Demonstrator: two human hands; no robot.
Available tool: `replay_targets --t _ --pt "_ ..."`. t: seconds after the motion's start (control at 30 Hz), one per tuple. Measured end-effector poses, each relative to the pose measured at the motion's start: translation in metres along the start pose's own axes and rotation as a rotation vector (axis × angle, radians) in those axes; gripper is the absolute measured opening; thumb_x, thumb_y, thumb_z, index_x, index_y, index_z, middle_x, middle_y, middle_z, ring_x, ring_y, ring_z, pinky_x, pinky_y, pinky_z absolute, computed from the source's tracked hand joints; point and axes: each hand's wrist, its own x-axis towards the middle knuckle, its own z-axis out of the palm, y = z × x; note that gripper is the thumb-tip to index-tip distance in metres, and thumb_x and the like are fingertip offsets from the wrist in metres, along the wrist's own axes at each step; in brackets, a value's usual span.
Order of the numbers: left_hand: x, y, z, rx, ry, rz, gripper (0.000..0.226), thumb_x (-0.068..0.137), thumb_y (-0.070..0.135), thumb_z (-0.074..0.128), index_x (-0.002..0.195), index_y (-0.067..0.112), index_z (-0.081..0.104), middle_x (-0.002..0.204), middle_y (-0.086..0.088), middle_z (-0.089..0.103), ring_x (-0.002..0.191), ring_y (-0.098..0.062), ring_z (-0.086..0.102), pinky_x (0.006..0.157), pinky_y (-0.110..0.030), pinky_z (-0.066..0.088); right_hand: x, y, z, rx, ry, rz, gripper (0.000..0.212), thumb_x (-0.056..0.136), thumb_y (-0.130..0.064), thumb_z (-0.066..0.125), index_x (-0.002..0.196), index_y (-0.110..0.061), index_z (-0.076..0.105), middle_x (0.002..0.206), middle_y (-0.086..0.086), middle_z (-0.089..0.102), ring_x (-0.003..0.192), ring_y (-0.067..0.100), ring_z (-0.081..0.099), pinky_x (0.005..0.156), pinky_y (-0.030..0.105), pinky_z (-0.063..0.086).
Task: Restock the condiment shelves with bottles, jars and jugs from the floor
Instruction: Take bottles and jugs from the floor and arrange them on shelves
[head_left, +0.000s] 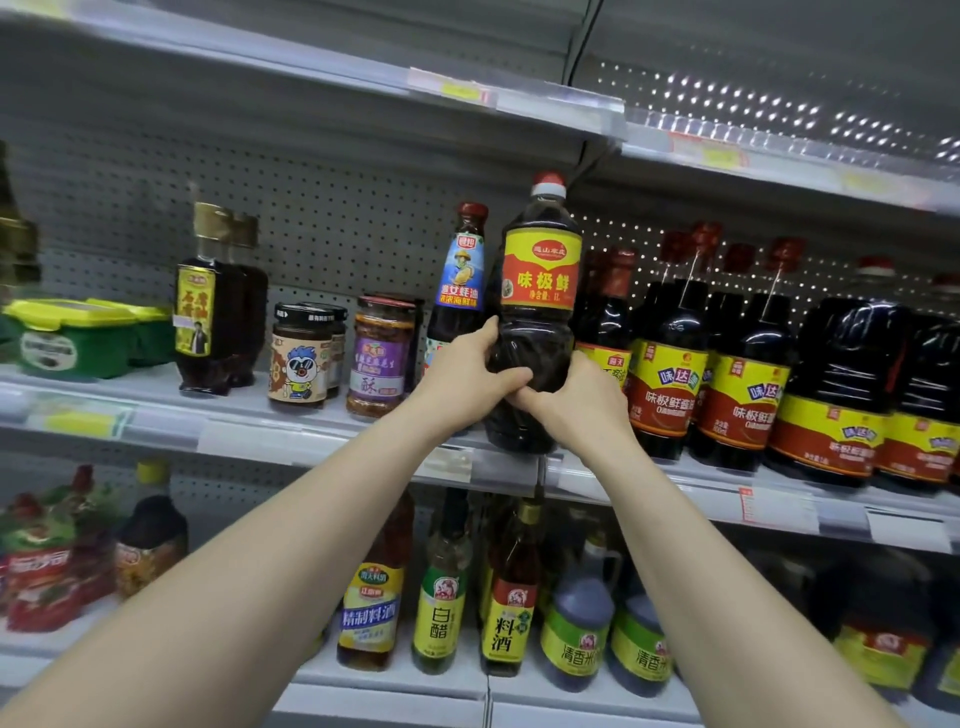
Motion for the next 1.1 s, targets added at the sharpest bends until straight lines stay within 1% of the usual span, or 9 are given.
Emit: replay_targets --t 0.07,0.2,0.37,0.47,0.57,0.73,0.83,1.0,1.1 --pt "0.002 0.002 0.006 -0.021 -0.023 0.000 0.068 0.092 0.021 0.066 0.152 0.022 0.033 0.136 -0.002 0.059 0.125 -0.018 0.054 0.105 -0.040 0.047 0.000 0.003 0.000 0.007 0.002 0.012 0.054 0.080 -0.048 0.076 0.121 -0.018 0.057 0.110 0.002 0.065 0.089 0.020 0.058 0.055 0.023 0.037" --pt "0.007 0.004 0.017 -0.119 -0.063 -0.022 0.070 0.092 0.023 0.064 0.152 0.028 0.028 0.136 0.002 0.057 0.125 -0.017 0.053 0.106 -0.043 0.046 0.001 0.008 0.002 0.029 0.009 0.034 0.054 0.080 -0.041 0.077 0.124 -0.017 0.056 0.115 0.004 0.066 0.097 0.023 0.060 0.070 0.029 0.044" --pt "0.013 -0.004 0.024 -0.290 -0.108 -0.090 0.068 0.093 0.019 0.064 0.149 0.029 0.027 0.128 0.009 0.055 0.123 -0.013 0.052 0.098 -0.029 0.046 0.005 0.013 0.005 0.090 -0.010 0.041 0.054 0.079 -0.036 0.078 0.124 -0.017 0.055 0.113 0.003 0.065 0.099 0.023 0.063 0.073 0.033 0.052" --pt "0.017 -0.009 0.024 -0.331 -0.092 -0.112 0.060 0.094 0.013 0.061 0.145 0.029 0.032 0.113 0.016 0.055 0.119 -0.013 0.053 0.094 -0.028 0.047 0.008 0.013 0.008 0.172 -0.060 0.028 0.055 0.078 -0.034 0.080 0.125 -0.019 0.055 0.111 0.001 0.065 0.095 0.019 0.063 0.068 0.028 0.051" --pt "0.019 -0.010 0.025 -0.334 -0.091 -0.124 0.059 0.096 0.012 0.057 0.147 0.028 0.031 0.114 0.016 0.054 0.115 -0.010 0.052 0.090 -0.025 0.047 0.013 0.013 0.008 0.193 -0.104 0.024 0.056 0.078 -0.036 0.080 0.125 -0.019 0.054 0.109 -0.002 0.064 0.090 0.014 0.061 0.062 0.022 0.046" --pt "0.021 -0.012 0.026 -0.335 -0.092 -0.129 0.059 0.098 0.012 0.055 0.147 0.029 0.029 0.114 0.016 0.053 0.116 -0.009 0.051 0.088 -0.024 0.045 0.016 0.015 0.005 0.215 -0.173 0.009 0.062 0.077 -0.038 0.080 0.130 -0.020 0.051 0.118 0.000 0.066 0.105 0.019 0.064 0.088 0.039 0.058" --pt "0.020 -0.012 0.027 -0.314 -0.094 -0.130 0.059 0.099 0.014 0.054 0.149 0.030 0.027 0.126 0.009 0.053 0.121 -0.012 0.050 0.094 -0.028 0.047 0.016 0.014 0.006 0.208 -0.167 0.012 0.062 0.079 -0.037 0.079 0.130 -0.018 0.051 0.118 0.002 0.066 0.104 0.020 0.064 0.089 0.041 0.058" --pt "0.018 -0.009 0.031 -0.228 -0.062 -0.105 0.057 0.101 0.020 0.050 0.152 0.030 0.025 0.142 0.002 0.051 0.128 -0.015 0.049 0.109 -0.042 0.043 0.012 0.011 0.009 0.131 -0.050 0.065 0.053 0.083 -0.036 0.075 0.123 -0.010 0.052 0.115 0.008 0.064 0.094 0.021 0.060 0.072 0.031 0.051" --pt "0.017 -0.007 0.036 -0.240 -0.045 -0.145 0.054 0.105 0.031 0.040 0.156 0.024 0.023 0.152 -0.001 0.041 0.136 -0.014 0.040 0.113 -0.032 0.035 0.008 0.008 0.008 0.054 -0.004 0.108 0.059 0.083 -0.049 0.073 0.122 -0.010 0.053 0.115 0.008 0.065 0.101 0.028 0.062 0.075 0.036 0.051"
